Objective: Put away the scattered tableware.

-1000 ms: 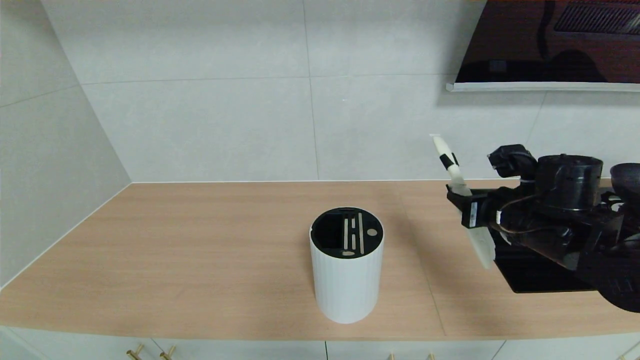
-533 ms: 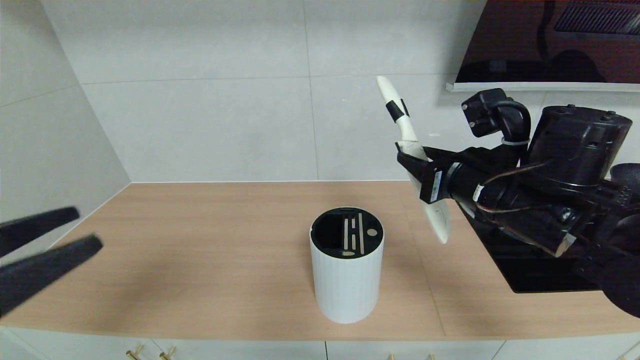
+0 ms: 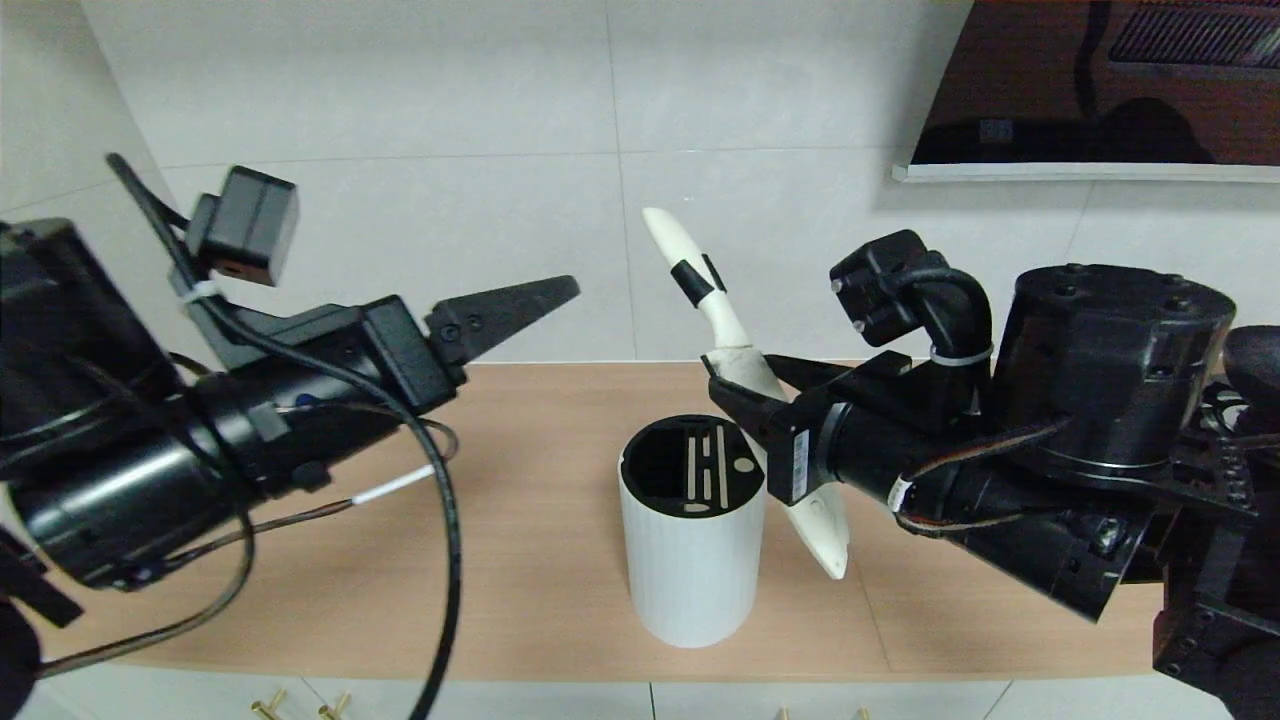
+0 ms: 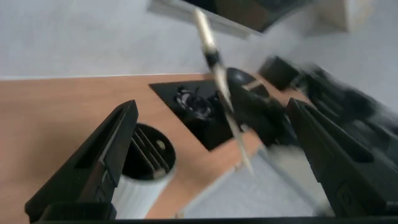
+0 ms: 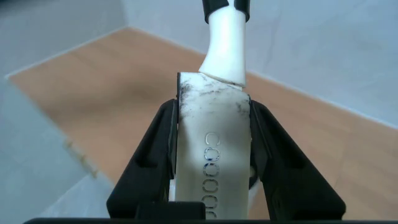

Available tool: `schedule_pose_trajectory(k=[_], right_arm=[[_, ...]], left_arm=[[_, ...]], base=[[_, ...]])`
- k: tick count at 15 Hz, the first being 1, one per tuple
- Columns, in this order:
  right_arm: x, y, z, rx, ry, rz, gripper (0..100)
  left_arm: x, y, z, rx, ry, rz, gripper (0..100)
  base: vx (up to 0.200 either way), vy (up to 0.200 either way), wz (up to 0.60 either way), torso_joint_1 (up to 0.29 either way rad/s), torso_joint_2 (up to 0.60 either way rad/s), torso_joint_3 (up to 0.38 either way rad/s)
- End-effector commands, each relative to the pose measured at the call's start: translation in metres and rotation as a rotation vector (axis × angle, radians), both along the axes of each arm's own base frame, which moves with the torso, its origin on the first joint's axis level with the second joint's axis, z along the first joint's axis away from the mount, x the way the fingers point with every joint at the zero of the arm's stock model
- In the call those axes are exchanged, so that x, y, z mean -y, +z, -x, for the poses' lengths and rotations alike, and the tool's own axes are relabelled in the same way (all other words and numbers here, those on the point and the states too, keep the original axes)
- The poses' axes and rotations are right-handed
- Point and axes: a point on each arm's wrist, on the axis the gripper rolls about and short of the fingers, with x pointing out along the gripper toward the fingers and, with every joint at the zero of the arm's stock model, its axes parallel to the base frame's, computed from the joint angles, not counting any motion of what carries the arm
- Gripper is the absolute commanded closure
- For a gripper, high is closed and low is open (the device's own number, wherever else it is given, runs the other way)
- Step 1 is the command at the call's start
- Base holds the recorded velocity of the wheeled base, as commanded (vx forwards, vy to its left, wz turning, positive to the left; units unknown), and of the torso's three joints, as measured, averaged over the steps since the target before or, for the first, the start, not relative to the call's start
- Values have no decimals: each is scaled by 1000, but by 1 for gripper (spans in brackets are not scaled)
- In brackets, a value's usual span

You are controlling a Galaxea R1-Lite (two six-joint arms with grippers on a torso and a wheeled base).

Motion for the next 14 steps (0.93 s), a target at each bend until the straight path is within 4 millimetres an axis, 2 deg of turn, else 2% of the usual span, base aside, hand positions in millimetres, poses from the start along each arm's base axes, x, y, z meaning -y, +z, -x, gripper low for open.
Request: schedule_pose_trajectory(k=[1,4,14], right_arm=[[-9,-11,4,-22,25,25,100],[-17,-12,11,-39,51,6,100],[-28,-15,22,-61,97,-8,100]], left_arm=[[35,-30,-14,-100,-63,18,0],[45,-34,-17,-104,-92,81,0],[51,-32,-18,-61,-111,111,0]], base=[[0,0,0,0,0,0],[0,0,0,0,0,0],[0,0,0,0,0,0]])
